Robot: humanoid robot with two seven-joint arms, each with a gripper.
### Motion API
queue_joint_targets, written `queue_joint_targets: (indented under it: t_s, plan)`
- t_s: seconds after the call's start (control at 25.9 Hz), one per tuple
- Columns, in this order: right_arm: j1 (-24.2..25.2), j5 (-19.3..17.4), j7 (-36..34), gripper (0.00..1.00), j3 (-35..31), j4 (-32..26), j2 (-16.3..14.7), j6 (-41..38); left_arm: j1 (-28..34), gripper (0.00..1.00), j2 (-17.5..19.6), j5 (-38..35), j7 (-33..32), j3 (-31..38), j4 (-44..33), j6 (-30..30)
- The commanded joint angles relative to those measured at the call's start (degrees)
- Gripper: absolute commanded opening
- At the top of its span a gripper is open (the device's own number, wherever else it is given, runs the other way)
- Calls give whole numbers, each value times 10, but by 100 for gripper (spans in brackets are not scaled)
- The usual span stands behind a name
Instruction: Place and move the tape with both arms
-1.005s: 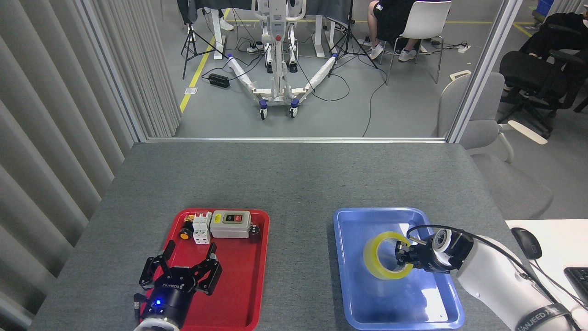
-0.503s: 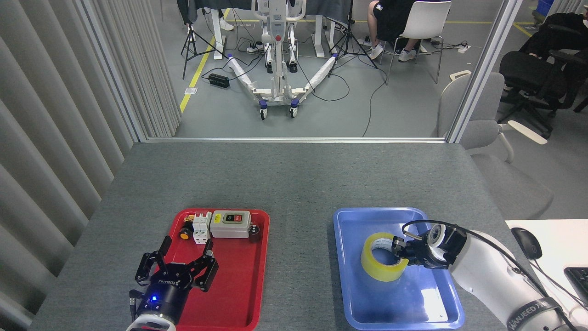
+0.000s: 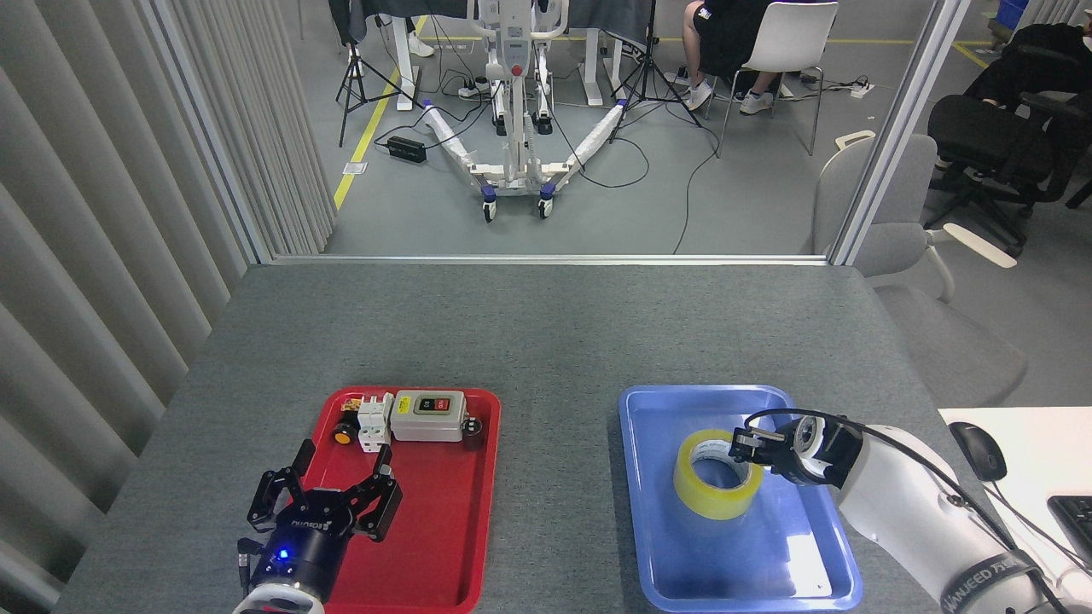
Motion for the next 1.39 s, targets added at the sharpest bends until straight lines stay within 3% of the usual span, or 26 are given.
queue_joint_targets:
  t_s: [0.0,0.27,0.39,0.54,0.73,1.08,1.35]
  plan:
    - [15,59,-49,60,-50,-10,-4,-44,0,100,-3,0,1,0,6,1]
    - [59,189,-84,68,-156,-26,-6,-179,-8,100,-1,1,1,0,7,1]
    - [92,240,-158,71,-218,-51,-9,-222,-8,100,0,1,1,0,7,1]
    - [157,354,-294,81,-303,-110,-2,-242,-10,100,0,3,1,4,6,1]
    - [246,477,-398,97,-426,-205,49,-269,-11,100,1,23,1,4,6,1]
    - [392,593,-434,99,-501,-362,141,-260,-11,100,1,22,0,4,8,1]
    - [494,598,-433,99,-503,-417,140,-219,-10,100,2,22,1,5,8,2]
